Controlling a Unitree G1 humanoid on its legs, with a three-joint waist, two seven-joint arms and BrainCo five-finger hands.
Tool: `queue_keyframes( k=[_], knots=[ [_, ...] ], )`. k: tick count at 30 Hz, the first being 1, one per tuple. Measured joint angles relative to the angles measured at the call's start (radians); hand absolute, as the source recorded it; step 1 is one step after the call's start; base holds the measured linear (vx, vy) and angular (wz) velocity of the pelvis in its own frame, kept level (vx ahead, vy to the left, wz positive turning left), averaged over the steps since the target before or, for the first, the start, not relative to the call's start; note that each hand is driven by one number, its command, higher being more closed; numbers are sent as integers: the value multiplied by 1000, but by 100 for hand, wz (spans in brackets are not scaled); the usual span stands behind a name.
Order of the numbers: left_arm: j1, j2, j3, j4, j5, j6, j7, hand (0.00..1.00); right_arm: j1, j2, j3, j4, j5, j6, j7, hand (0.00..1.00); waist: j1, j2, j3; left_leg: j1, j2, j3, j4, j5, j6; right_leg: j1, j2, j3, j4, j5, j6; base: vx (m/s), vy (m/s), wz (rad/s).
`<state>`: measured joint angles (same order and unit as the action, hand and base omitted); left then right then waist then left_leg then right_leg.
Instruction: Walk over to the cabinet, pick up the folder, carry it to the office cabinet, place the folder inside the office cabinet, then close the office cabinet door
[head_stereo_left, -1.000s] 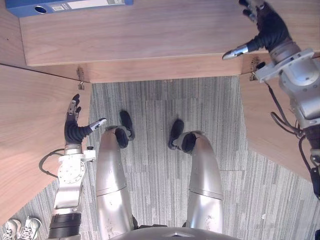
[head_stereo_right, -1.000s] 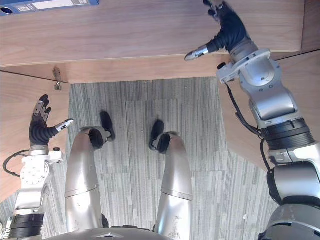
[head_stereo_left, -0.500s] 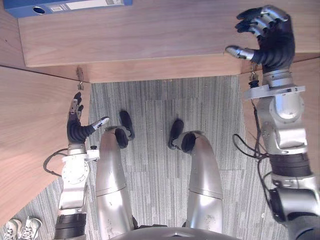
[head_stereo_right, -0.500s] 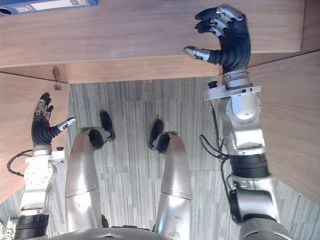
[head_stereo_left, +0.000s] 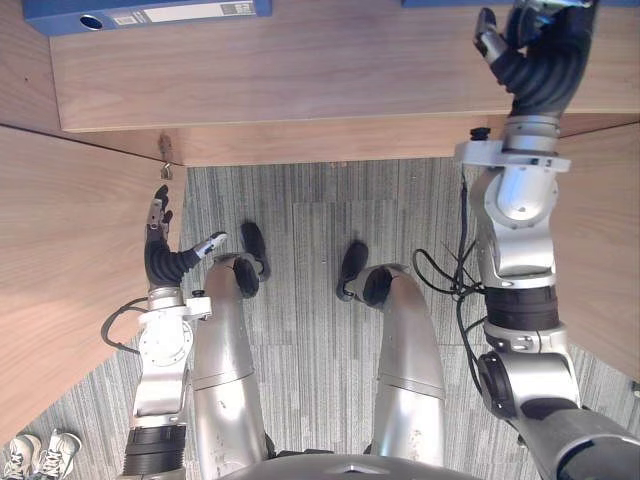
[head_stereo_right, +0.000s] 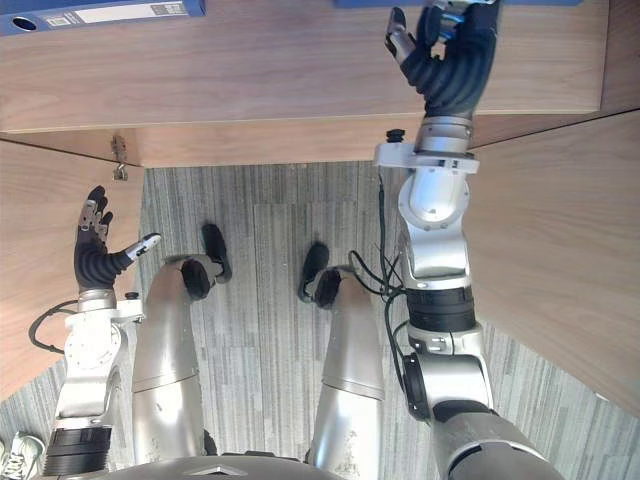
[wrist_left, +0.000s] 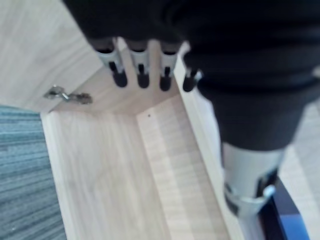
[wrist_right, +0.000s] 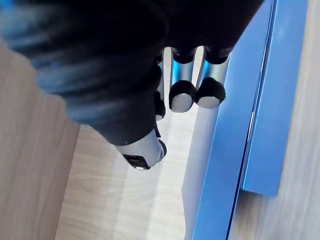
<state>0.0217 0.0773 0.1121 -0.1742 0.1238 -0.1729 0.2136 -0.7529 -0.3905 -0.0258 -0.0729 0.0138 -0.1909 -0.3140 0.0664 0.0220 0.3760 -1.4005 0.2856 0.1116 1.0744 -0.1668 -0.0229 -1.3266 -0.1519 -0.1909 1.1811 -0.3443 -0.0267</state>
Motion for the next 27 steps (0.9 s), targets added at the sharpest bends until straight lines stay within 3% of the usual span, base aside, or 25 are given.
queue_keyframes(
  k=[14, 27],
  knots=[
    [4, 4, -31, 37, -15, -24, 27, 0, -243, -3, 57, 357, 40, 25, -2, 100, 38, 3, 7, -10, -24, -13, -11, 9, -9, -5, -21, -10, 17, -14, 0, 1, 11, 6],
    [6, 23, -37, 66, -47, -35, 40, 0, -361, -15, 66, 495, 96, 40, -3, 100, 45, 7, 34, -52, -32, -24, 7, 15, -4, -43, -36, -17, 49, -24, -5, 4, 8, 3]
  ],
)
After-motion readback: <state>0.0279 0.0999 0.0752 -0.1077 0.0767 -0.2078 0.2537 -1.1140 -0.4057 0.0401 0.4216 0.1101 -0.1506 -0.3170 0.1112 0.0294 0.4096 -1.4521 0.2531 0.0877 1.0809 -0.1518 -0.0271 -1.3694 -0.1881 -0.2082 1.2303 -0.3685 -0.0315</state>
